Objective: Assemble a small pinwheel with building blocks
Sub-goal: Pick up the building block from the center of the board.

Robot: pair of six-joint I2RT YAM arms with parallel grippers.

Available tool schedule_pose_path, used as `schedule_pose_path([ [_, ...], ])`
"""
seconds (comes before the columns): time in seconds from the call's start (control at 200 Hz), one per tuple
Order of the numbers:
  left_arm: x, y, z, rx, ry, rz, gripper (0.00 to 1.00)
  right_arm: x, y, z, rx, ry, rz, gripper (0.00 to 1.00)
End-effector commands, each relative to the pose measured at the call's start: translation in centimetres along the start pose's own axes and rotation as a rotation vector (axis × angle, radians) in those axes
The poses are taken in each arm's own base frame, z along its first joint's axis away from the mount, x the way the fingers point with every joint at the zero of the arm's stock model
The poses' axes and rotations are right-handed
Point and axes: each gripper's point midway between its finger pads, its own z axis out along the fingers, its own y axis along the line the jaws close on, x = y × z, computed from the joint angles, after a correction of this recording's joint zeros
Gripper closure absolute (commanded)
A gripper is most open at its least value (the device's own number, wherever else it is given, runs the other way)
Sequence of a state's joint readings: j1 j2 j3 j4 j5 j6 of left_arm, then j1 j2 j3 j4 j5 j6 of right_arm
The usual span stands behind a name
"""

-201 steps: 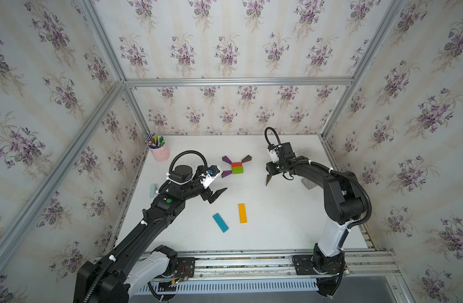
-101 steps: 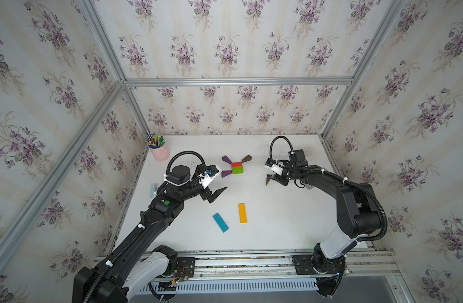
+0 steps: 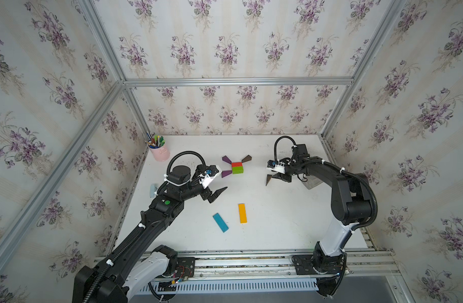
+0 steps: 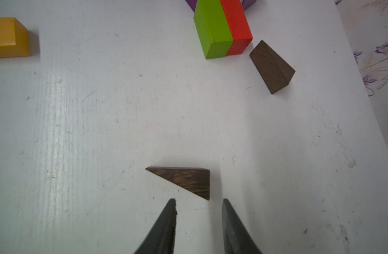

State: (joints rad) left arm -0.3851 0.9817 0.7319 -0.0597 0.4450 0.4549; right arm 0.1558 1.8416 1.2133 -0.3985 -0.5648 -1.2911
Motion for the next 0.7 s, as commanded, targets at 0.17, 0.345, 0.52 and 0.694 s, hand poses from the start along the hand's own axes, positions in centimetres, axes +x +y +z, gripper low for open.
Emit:
schedule_pose_path([
  [0.17,-0.2,0.3,0.1,-0.014,-0.008,0.004,0.0,1.0,1.6,2.1,-0.064,0.135,-0.066,0.6],
  [0.345,-0.1,0.3,0.2,-0.012,-0.006,0.003,0.0,0.9,0.5,2.2,0.001,0.14,-0.069,0.55],
  [0.52,0.1,0.3,0.3,-0.01,-0.002,0.002,0.0,1.1,0.3,2.5,-0.007,0.158,-0.091,0.54],
  [0.694,0.3,0.3,0.4,-0.011,0.006,0.001,0.0,1.3,0.0,3.0,-0.008,0.187,-0.154,0.53],
])
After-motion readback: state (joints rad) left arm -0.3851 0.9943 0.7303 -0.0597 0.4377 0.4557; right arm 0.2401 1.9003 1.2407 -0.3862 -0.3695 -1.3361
